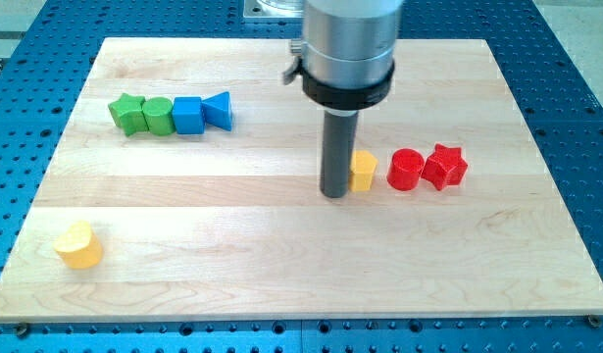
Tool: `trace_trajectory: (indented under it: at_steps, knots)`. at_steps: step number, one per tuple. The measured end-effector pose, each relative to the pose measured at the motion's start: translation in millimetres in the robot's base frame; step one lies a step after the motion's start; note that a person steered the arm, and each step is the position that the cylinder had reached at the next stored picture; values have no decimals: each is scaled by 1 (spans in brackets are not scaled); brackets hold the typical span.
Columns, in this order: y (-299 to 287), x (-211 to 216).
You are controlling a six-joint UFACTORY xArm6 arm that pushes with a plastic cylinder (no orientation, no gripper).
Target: Move the yellow blocks left to the red blocks
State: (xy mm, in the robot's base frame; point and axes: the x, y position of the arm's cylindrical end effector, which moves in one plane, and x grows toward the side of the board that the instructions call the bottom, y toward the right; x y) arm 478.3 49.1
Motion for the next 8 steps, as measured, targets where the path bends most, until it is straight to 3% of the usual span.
trace_trajectory:
  at_steps: [2, 3, 7, 8]
  knots:
    - [13, -2]
    - [-10, -2]
    - [-347, -2]
    - [-353, 1]
